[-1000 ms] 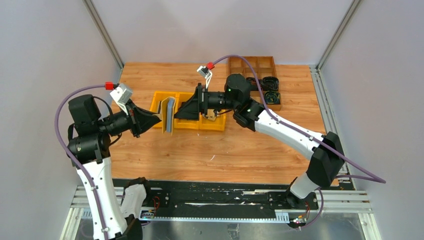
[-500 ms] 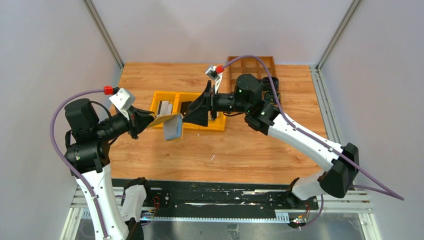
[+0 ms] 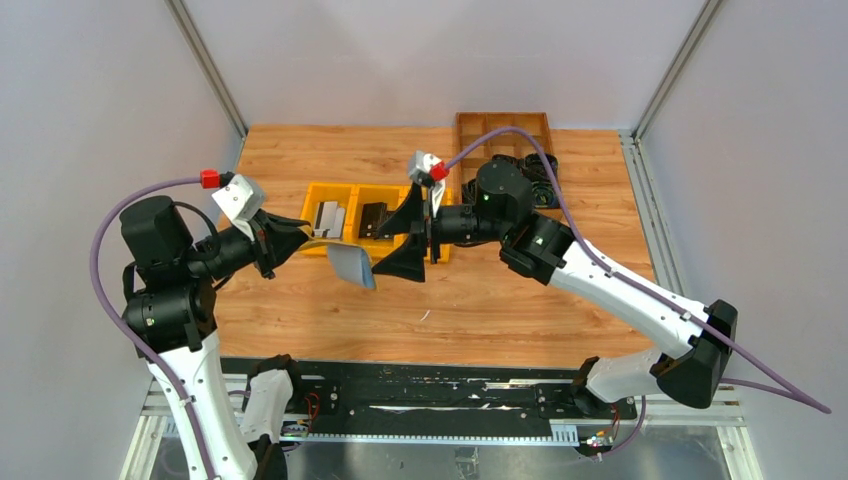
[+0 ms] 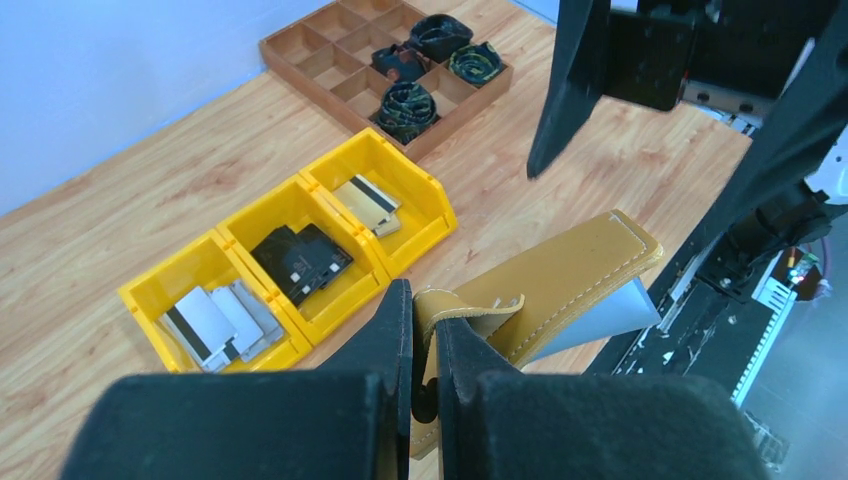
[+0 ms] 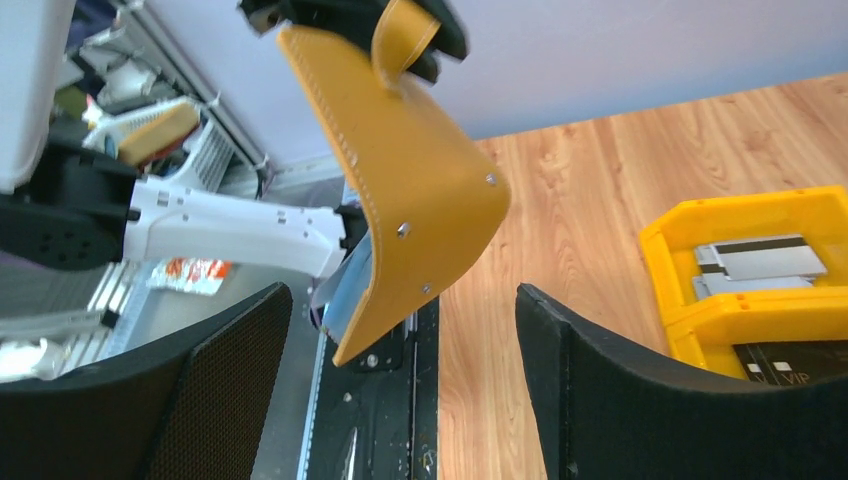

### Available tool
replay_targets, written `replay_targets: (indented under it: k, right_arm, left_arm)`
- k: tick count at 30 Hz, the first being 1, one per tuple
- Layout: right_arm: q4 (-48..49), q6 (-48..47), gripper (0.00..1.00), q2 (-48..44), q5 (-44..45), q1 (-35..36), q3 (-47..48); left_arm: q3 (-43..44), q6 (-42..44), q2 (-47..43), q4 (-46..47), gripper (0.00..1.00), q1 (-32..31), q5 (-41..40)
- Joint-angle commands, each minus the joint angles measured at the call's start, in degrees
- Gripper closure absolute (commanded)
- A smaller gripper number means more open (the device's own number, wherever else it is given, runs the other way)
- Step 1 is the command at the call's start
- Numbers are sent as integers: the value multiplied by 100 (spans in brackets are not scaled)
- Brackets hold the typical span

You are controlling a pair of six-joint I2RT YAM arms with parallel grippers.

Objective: Take the credit cards out of the card holder
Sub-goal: Open the card holder, then remove the credit card from the card holder.

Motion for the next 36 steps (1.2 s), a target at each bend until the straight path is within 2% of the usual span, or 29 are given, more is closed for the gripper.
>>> replay_targets:
  k: [1,10,15,23,28,33,36]
  right_arm:
    - [-323,-786,14,-83,-24,375,-104]
    - [-426,-950,18,-130,159,606,-204]
    - [-632,-1092,33,-142,96,611,-215]
    - [-986,-1372,46,-78,431,724,-41]
    - [-1168,-1881,59,-77,1237,996,162]
    - [-1012,-2274,80,-106,1965,1268,359]
    - [-726,-2399,88,-191,2222,1345,347]
  left_arm:
    - [253,-260,38,73,100,-23,289]
    - [342,-394,46,78,100,-22,363]
    - [436,-475,63,77,100,-20,439]
    - [561,-662,132,75,100,-18,583]
    - [619,-813,174,78,100,-22,733]
    - [644,-986,245,76,100,-19,947]
    - [653,-1049,249,78,100,-25,1039]
